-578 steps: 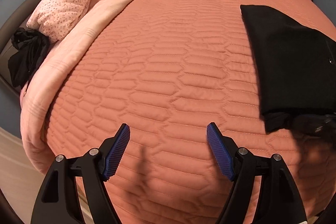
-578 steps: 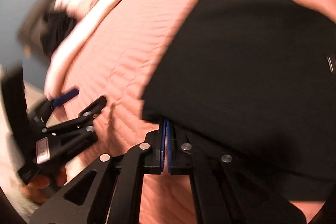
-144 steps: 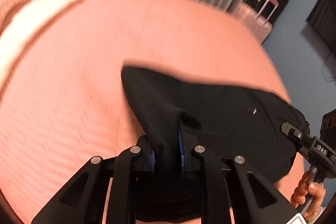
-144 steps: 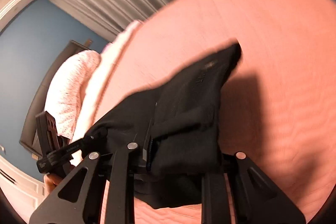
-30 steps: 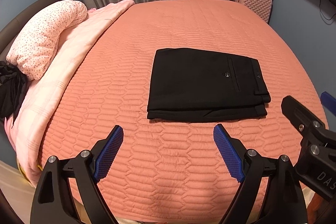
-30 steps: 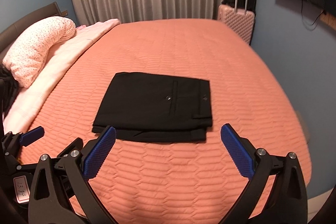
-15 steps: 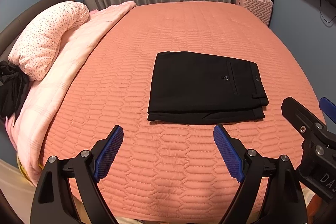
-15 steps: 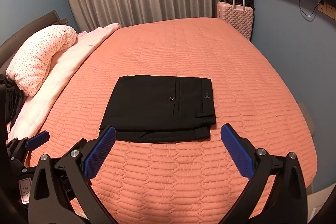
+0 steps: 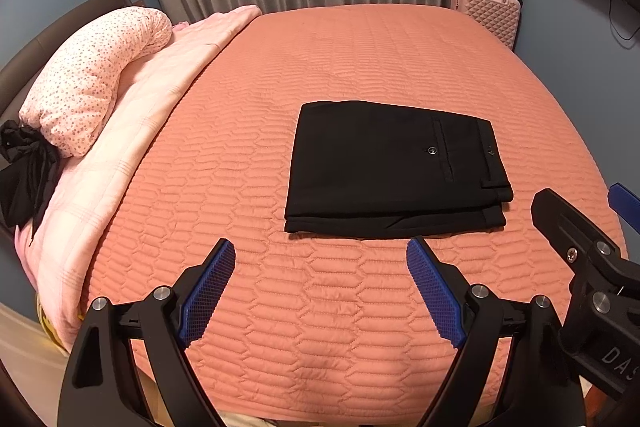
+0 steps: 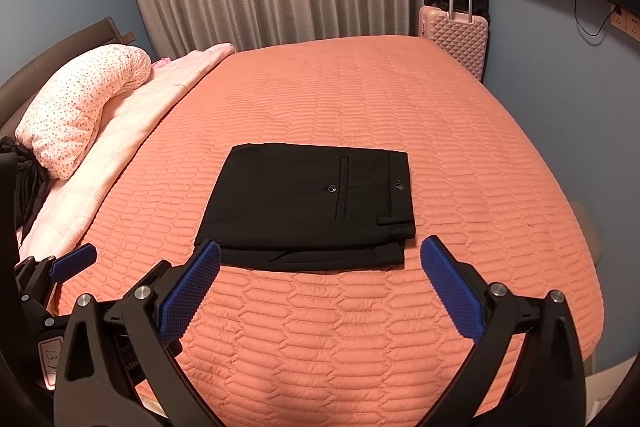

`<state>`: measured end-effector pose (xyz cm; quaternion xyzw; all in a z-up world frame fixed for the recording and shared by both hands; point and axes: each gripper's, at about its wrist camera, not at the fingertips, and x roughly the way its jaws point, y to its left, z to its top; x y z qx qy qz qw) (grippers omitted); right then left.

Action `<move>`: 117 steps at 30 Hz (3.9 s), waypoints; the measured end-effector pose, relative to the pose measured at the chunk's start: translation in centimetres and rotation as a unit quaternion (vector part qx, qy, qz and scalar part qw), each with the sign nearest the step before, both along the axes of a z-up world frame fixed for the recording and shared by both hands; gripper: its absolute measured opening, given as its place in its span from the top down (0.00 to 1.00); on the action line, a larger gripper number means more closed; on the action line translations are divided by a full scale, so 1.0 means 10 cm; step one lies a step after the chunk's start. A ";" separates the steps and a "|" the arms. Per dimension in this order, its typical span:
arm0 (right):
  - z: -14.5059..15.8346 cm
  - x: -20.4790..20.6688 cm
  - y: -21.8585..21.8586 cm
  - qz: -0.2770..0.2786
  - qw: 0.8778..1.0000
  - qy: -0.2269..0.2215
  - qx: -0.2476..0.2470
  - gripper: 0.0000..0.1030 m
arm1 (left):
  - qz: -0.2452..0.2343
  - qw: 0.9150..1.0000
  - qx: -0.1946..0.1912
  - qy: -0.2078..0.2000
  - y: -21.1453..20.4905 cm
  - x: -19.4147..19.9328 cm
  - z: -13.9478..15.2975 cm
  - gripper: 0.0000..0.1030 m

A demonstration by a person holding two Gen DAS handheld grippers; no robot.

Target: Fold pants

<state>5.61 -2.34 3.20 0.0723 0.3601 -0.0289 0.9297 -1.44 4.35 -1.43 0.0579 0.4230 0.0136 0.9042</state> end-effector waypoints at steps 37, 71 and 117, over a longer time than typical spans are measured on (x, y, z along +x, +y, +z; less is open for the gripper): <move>-0.01 0.05 -0.02 0.008 1.000 0.004 0.010 0.04 | -0.003 1.000 0.000 0.003 0.01 0.04 0.02 0.17; -0.08 0.07 -0.02 0.003 1.000 0.008 0.007 0.04 | -0.010 1.000 0.002 0.005 0.04 0.11 -0.02 0.17; -0.04 0.09 -0.11 -0.021 1.000 0.010 0.008 0.04 | -0.019 1.000 0.002 -0.010 0.06 0.14 -0.01 0.17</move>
